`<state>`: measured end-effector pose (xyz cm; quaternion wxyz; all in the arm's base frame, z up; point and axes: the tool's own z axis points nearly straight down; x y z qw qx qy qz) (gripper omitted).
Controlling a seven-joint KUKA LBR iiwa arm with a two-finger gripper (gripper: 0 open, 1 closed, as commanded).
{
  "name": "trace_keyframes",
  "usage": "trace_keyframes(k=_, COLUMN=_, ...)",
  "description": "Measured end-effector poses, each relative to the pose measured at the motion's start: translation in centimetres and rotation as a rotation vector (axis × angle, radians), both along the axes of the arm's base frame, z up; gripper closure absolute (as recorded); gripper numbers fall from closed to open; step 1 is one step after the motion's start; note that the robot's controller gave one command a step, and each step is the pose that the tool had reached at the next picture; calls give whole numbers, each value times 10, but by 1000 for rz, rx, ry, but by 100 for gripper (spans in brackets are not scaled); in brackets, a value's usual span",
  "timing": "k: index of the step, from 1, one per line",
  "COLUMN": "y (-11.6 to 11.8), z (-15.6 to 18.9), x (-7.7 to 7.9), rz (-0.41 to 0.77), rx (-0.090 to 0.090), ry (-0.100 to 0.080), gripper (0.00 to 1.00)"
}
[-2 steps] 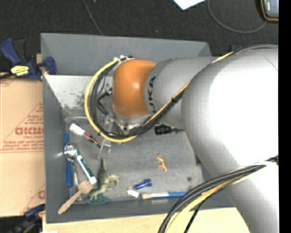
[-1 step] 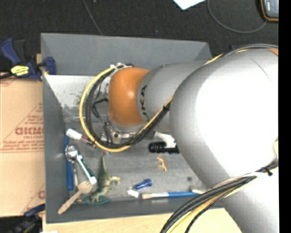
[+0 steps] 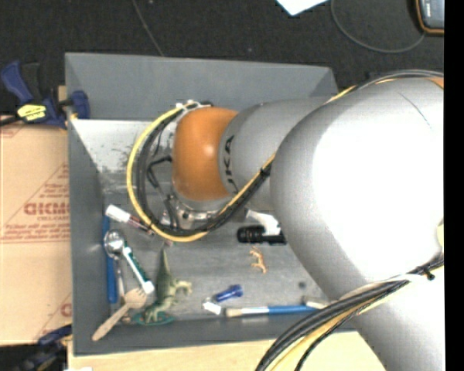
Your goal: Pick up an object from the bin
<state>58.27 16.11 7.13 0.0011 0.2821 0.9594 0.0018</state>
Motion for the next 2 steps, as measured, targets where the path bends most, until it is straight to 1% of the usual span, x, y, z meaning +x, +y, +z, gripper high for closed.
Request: trace_keyframes(k=2, y=-1, z=24, x=1, rz=-1, rx=0, ry=-3, gripper=100)
